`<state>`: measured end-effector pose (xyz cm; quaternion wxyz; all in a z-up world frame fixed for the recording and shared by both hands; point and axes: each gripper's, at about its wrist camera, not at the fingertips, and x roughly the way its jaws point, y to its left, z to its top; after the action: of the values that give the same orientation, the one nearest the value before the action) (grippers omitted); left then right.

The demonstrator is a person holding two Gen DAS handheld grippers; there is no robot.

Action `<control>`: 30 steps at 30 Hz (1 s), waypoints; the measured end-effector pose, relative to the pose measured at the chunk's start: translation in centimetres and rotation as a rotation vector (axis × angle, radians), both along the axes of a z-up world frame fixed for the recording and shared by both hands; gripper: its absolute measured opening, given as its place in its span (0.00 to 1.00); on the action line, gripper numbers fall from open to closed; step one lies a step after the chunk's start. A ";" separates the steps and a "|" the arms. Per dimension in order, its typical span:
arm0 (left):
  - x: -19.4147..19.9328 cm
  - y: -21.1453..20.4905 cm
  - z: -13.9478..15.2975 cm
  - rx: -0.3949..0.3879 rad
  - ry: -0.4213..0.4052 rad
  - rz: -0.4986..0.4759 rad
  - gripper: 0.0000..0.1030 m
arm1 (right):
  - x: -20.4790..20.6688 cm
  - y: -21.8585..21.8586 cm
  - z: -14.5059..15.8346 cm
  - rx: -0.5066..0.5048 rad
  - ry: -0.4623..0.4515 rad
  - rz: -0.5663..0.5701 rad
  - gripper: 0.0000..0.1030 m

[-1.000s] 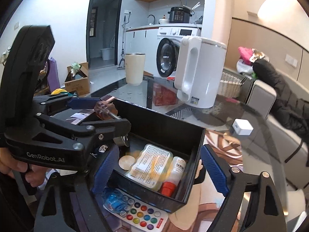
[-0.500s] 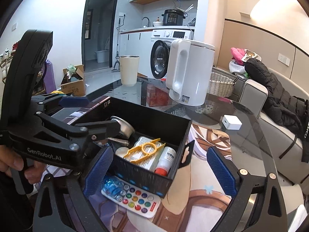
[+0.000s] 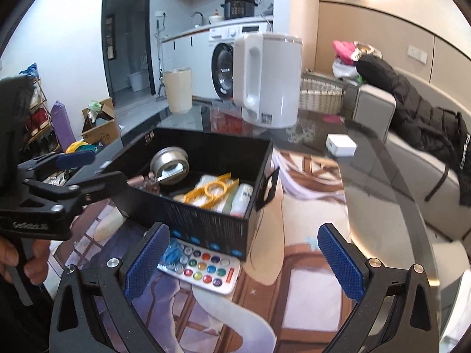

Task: Organize rigid objects
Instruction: 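Withdraw the left tool toward the blue tape dispenser while the right tool approaches the white remote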

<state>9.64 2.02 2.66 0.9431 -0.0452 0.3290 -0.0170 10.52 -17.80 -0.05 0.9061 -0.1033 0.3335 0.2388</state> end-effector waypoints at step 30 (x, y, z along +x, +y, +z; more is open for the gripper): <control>-1.3 2.9 -1.0 0.008 0.033 0.056 1.00 | 1.4 4.9 -4.5 -0.084 0.201 -0.040 0.99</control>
<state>8.30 4.93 1.68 0.9377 -0.0507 0.3434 0.0115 11.88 -12.91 -4.52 0.8676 -0.1101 0.4343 0.2156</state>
